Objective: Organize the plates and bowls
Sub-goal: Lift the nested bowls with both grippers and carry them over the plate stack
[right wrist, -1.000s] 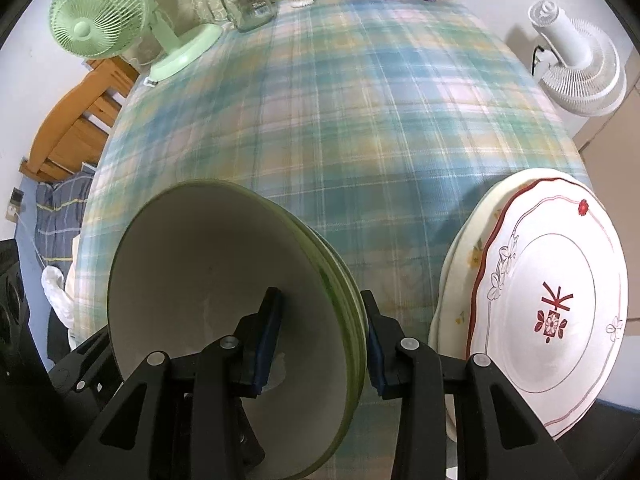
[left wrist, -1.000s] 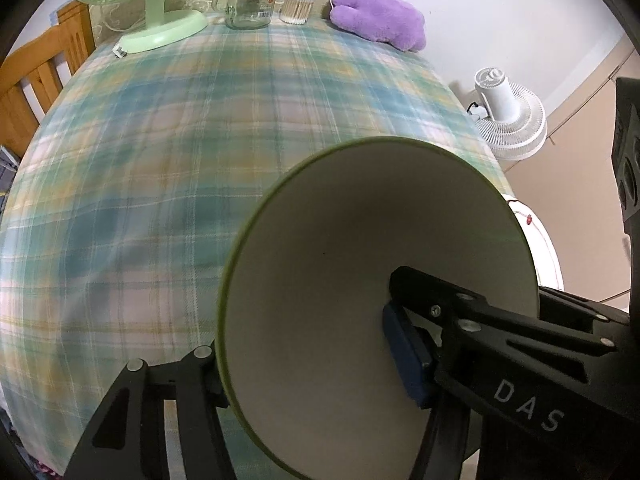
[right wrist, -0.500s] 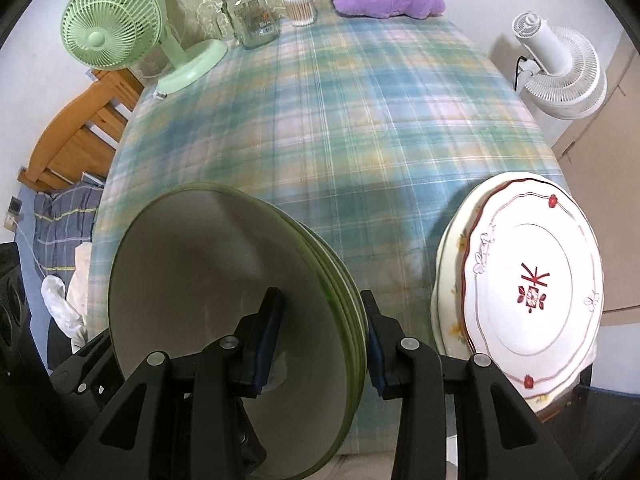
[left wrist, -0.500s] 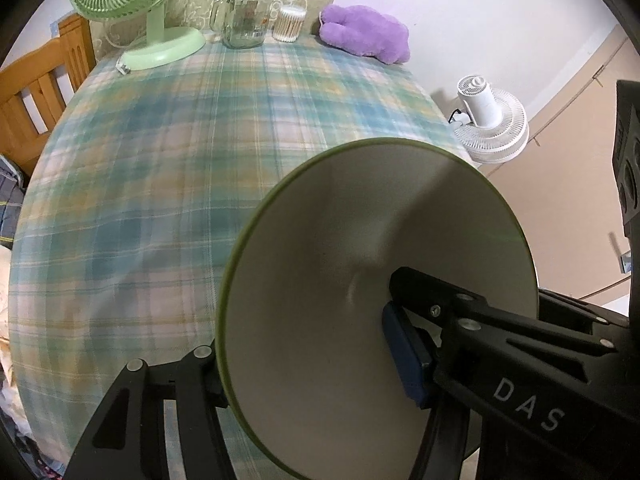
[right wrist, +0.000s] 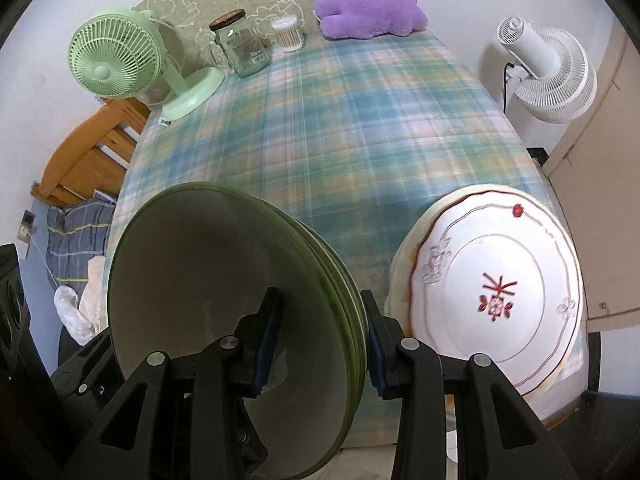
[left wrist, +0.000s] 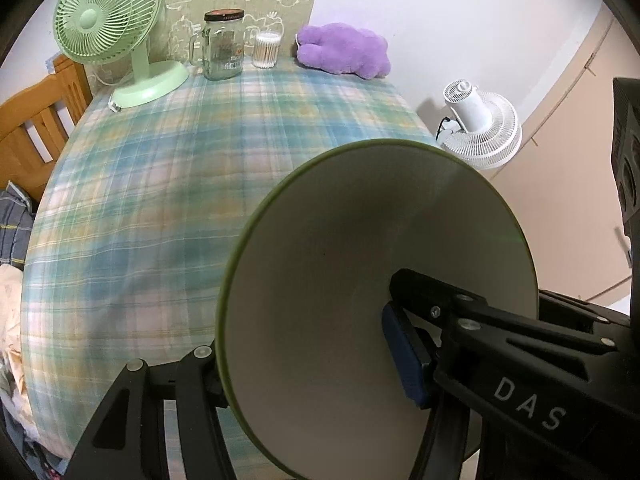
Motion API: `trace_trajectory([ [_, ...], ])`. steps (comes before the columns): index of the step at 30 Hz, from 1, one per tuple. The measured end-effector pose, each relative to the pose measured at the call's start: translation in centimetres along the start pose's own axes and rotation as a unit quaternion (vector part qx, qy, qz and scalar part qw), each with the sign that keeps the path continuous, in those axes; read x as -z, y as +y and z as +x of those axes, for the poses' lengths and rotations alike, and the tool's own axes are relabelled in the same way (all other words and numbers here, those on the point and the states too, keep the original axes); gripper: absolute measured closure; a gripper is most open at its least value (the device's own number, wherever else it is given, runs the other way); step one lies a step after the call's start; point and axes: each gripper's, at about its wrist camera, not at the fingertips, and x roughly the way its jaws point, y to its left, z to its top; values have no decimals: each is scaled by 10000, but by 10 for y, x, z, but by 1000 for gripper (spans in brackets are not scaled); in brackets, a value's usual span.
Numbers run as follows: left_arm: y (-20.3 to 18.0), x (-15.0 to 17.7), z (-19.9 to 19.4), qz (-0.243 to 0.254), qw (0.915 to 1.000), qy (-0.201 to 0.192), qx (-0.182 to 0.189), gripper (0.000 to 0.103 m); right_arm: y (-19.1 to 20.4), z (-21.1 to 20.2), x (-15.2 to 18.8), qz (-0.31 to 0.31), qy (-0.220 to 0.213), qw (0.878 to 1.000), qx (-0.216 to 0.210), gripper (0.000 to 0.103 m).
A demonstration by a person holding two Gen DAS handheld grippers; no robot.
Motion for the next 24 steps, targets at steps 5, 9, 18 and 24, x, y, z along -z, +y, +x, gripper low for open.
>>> trace_trajectory([
  [5, -23, -5, 2, -81, 9999, -77, -36, 41, -21, -9, -9, -125, -21, 9999, -41, 62],
  [9, -44, -9, 8, -135, 9998, -111, -56, 41, -41, -16, -14, -190, -26, 9998, -60, 62],
  [18, -89, -15, 24, -194, 9997, -139, -109, 41, -87, -25, -24, -265, -9, 9996, -108, 62],
  [24, -114, -14, 35, -266, 9995, -104, -106, 41, -116, -28, -27, -317, 35, 9994, -111, 62],
])
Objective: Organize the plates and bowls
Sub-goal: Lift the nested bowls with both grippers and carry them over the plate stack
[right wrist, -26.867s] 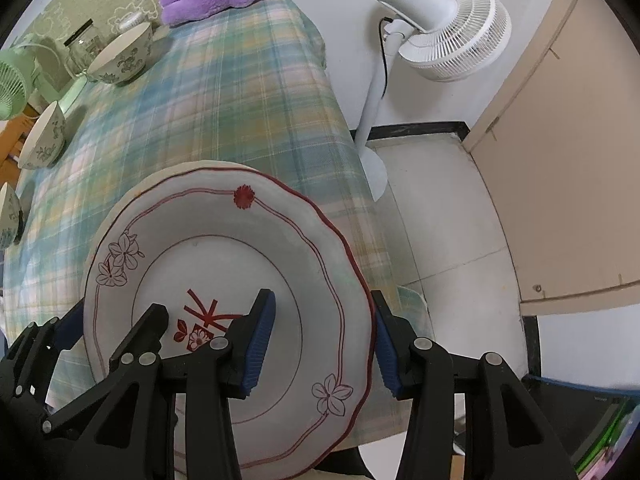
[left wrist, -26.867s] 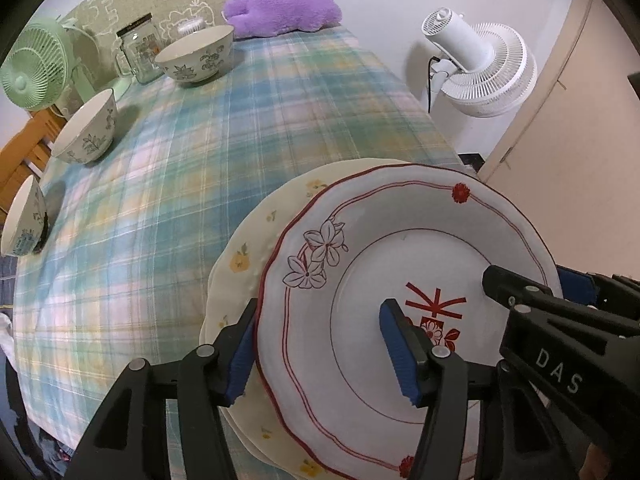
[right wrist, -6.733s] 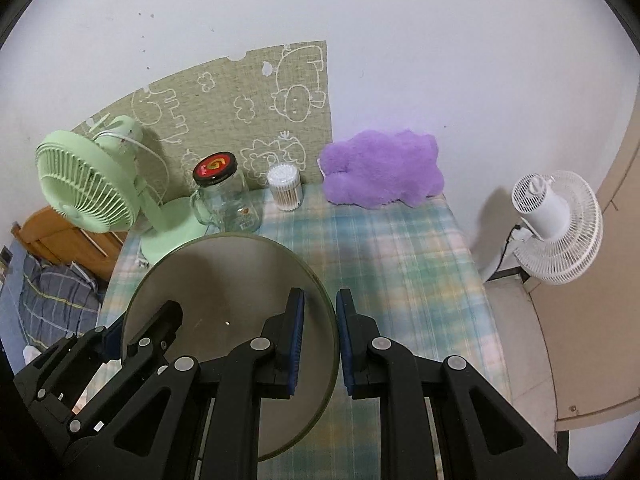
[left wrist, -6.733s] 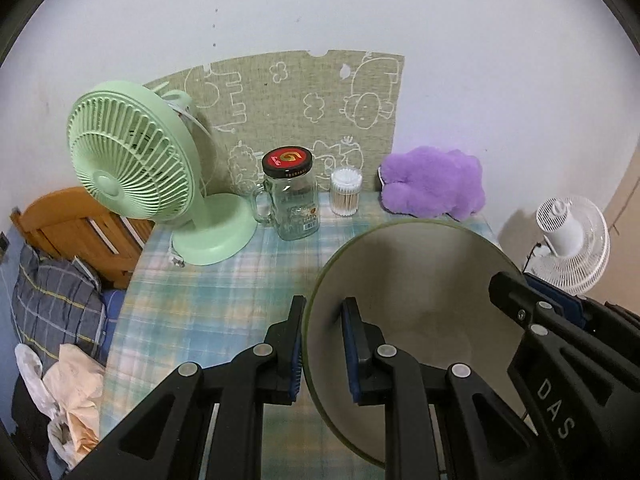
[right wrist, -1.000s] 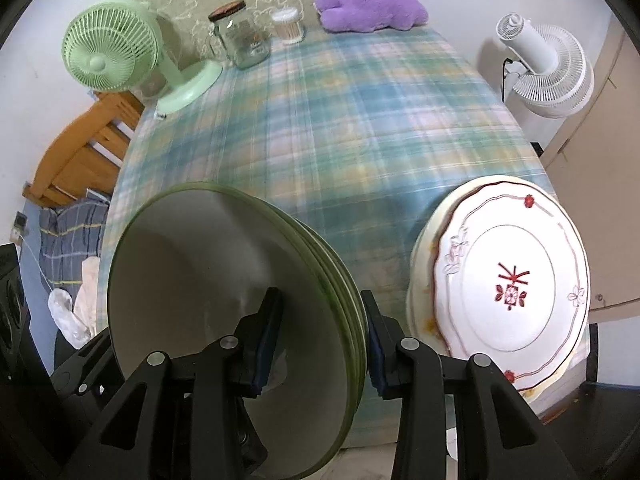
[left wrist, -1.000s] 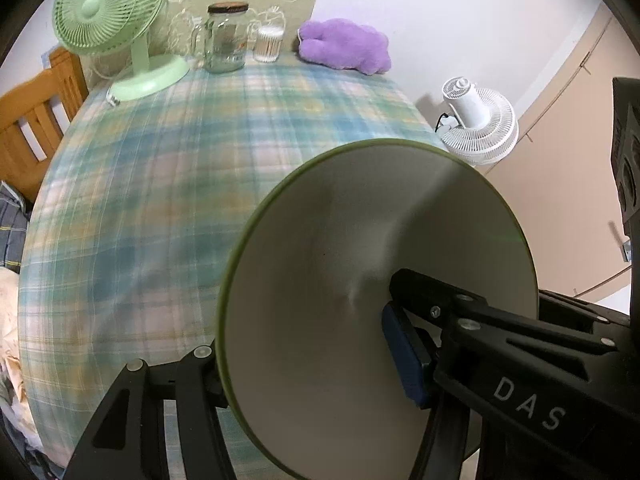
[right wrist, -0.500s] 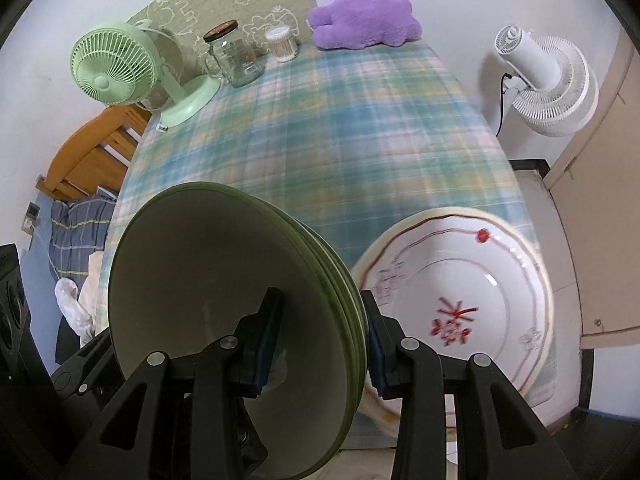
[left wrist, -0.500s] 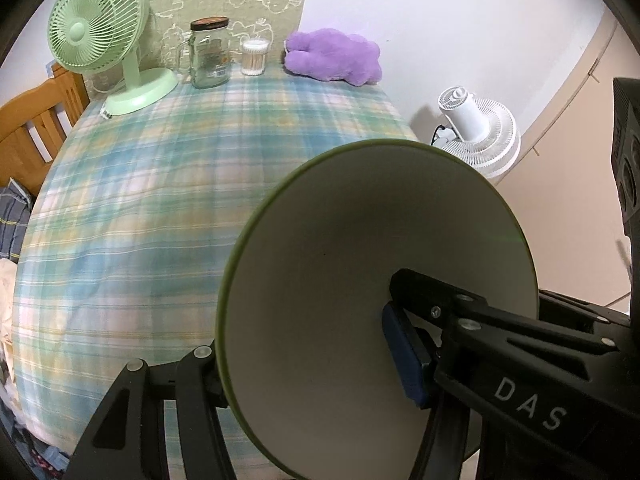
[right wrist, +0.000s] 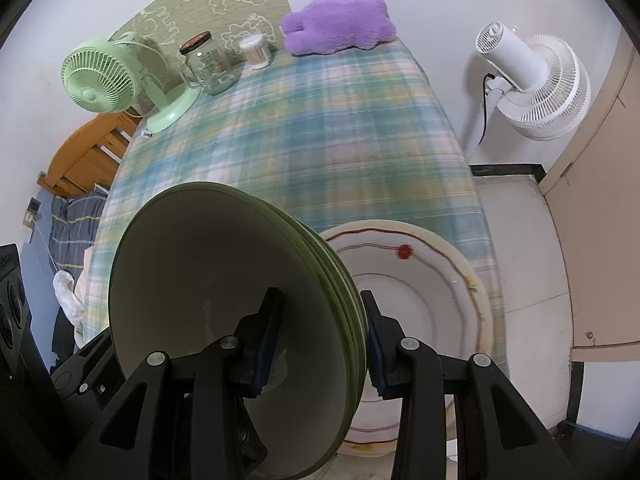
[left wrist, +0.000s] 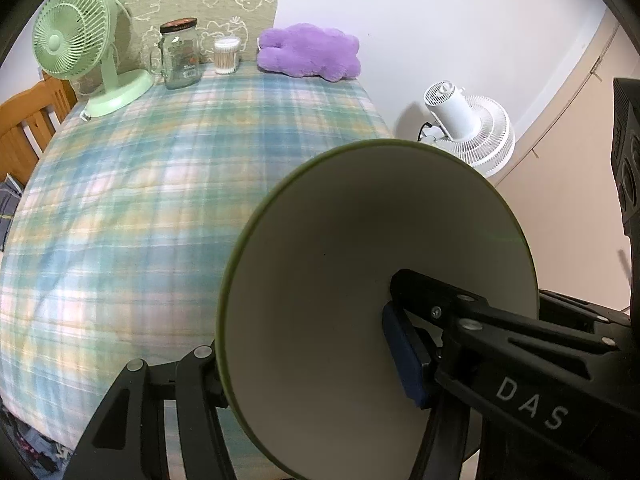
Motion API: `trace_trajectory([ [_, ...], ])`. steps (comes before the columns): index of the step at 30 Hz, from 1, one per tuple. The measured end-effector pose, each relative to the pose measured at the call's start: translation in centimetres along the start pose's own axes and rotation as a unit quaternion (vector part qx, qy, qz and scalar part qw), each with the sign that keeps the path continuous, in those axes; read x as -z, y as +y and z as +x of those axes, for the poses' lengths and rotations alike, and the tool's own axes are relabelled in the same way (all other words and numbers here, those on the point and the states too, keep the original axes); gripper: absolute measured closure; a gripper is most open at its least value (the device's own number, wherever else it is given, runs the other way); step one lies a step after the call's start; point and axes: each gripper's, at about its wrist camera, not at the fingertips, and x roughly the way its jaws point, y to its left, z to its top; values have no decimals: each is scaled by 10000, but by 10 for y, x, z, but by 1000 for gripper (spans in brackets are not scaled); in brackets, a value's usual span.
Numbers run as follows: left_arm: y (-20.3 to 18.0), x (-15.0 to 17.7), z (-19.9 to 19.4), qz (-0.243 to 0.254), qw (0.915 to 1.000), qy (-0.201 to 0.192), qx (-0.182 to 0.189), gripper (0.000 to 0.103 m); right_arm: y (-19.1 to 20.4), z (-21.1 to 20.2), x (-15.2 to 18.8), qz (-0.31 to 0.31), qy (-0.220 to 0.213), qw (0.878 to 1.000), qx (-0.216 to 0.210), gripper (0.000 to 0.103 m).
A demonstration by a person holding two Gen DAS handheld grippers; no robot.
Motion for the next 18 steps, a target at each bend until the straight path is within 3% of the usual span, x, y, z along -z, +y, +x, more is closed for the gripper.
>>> trace_trajectory([
  [9, -31, 13, 17, -153, 9998, 97, 18, 41, -36, 1, 4, -55, 122, 9999, 12, 62],
  [18, -45, 21, 39, -285, 9986, 439, 68, 41, -62, 13, 10, -75, 423, 9991, 56, 62],
])
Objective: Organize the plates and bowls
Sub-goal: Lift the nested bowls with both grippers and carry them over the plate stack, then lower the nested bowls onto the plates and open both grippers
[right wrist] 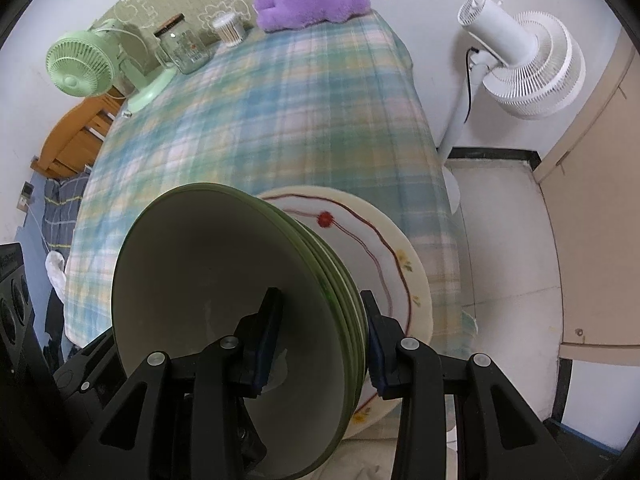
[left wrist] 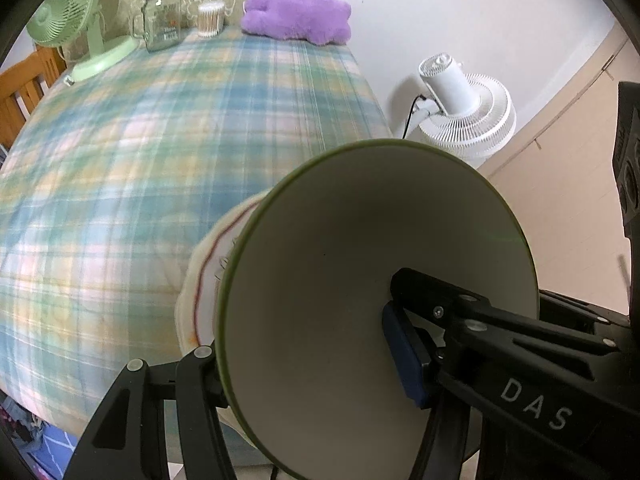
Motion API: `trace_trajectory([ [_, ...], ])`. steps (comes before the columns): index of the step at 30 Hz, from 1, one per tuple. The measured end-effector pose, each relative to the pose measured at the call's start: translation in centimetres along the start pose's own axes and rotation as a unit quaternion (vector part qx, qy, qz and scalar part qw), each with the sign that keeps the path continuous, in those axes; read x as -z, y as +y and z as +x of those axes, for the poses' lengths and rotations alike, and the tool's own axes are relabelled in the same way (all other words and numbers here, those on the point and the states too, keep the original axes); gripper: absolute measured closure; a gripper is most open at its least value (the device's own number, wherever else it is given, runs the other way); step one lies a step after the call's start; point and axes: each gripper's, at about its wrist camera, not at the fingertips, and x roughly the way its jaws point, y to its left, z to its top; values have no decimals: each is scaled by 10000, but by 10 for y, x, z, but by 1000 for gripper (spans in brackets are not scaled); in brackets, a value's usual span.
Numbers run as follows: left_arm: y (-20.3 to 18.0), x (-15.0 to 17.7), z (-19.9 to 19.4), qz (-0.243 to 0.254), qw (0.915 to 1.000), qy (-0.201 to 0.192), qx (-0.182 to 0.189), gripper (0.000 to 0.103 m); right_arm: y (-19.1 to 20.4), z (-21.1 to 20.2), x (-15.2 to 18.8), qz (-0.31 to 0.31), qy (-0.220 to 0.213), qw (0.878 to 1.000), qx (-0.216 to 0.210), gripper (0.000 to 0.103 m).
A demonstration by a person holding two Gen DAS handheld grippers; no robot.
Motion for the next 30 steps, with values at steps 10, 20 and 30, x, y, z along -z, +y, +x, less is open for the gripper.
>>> trace_trajectory([
  [10, 0, -4, 10, -23, 9998, 132, -173, 41, -6, 18, -6, -22, 236, 9997, -33, 62],
  [20, 0, -5, 9, -19, 9996, 67, -282, 37, -5, 21, -9, -95, 99, 9998, -139, 60],
  [30, 0, 6, 3, 56, 9979, -49, -650, 23, -12, 18, 4, 14, -35, 9999, 100, 42],
])
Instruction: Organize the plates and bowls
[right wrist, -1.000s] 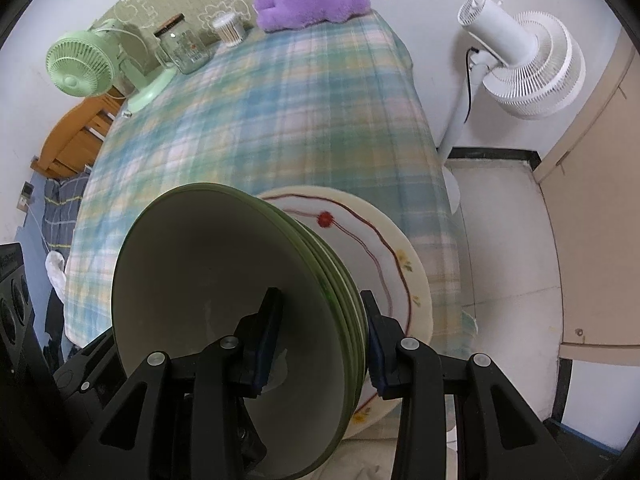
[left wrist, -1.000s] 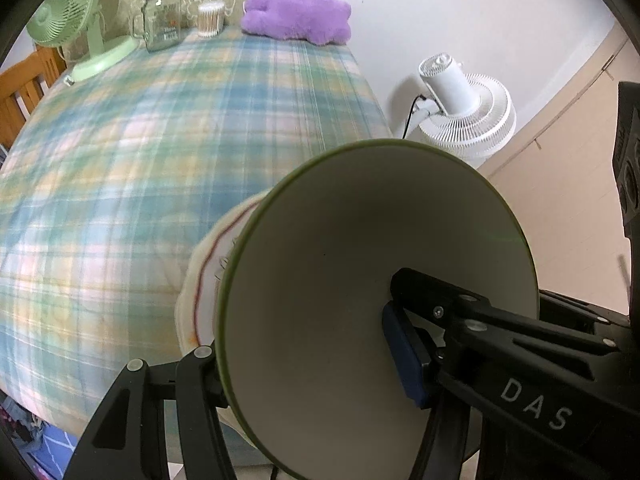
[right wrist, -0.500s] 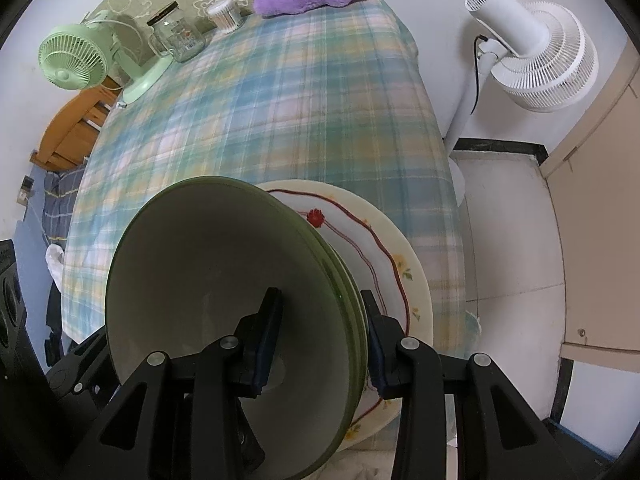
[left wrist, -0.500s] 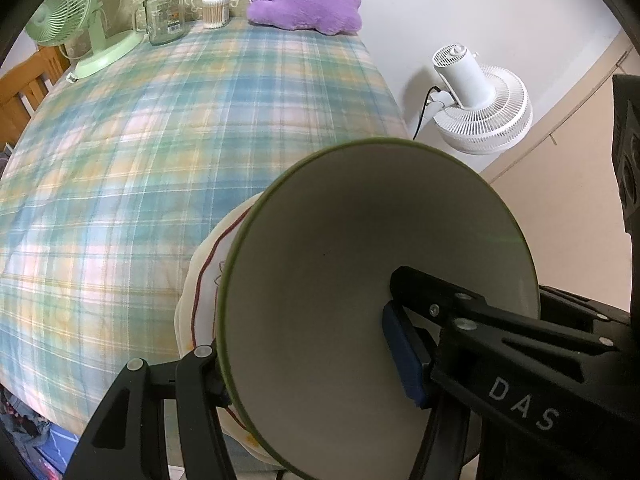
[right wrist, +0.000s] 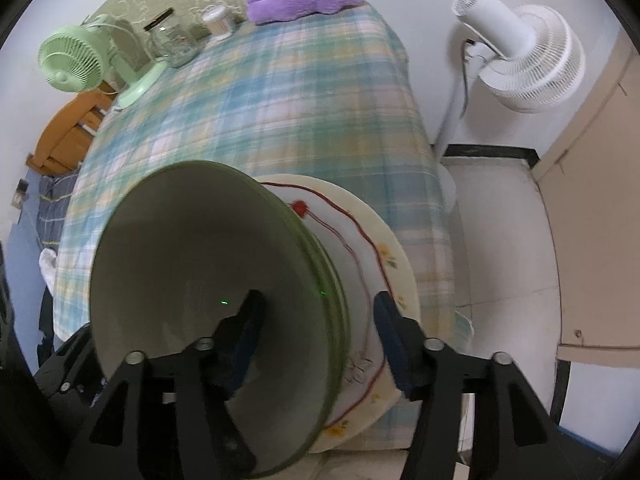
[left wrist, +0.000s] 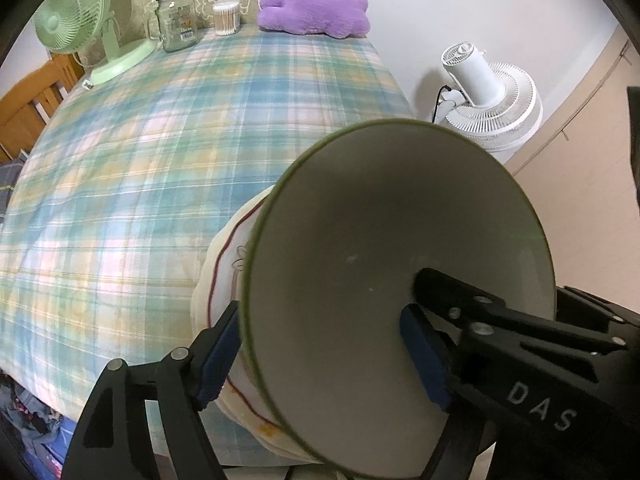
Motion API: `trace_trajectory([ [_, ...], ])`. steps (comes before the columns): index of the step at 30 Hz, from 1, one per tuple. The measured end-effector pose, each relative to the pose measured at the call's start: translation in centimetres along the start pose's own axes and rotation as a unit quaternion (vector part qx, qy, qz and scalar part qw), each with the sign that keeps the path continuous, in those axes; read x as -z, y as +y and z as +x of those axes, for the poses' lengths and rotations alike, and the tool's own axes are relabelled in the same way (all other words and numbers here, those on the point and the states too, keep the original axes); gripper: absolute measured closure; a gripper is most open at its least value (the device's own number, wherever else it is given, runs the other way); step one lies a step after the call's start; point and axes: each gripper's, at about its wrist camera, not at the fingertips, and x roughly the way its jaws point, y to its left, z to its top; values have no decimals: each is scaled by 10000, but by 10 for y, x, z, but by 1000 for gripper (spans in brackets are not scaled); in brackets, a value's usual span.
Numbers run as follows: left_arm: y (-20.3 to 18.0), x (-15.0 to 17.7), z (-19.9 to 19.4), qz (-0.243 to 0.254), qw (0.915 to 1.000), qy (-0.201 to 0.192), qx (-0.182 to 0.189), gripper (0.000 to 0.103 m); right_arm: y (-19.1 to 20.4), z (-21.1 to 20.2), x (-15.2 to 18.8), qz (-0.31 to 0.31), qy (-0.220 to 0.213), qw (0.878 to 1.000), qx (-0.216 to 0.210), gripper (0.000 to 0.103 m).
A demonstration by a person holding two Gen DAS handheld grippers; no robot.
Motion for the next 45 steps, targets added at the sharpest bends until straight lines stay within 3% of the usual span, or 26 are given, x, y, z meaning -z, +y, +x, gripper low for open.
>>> trace_trajectory([
  [5, 10, 3, -20, 65, 9994, -333, -111, 19, 6, -18, 7, -79, -303, 9990, 315, 42],
  [11, 25, 3, -56, 325, 9951, -937, 29, 18, 17, -62, 15, 120, -1175, 9903, 730, 42],
  [17, 66, 4, -91, 363, 9871, -1556, -53, 16, 49, -86, 24, 258, -1686, 9820, 809, 42],
  [22, 120, 6, -108, 215, 9827, -1839, -85, 15, 92, -87, 36, 223, -1974, 9767, 813, 42],
  [32, 215, 34, -119, 307, 9703, -2334, -548, 15, 177, -55, 66, -35, -2357, 9672, 948, 41],
  [35, 229, 45, -122, 220, 9665, -2488, -598, 15, 193, -48, 76, -146, -2469, 9647, 907, 39],
  [37, 236, 51, -122, 151, 9654, -2532, -599, 15, 200, -45, 82, -188, -2559, 9625, 880, 31],
  [45, 236, 85, -120, 133, 9607, -2673, -733, 10, 208, -35, 109, -306, -2727, 9580, 835, 29],
])
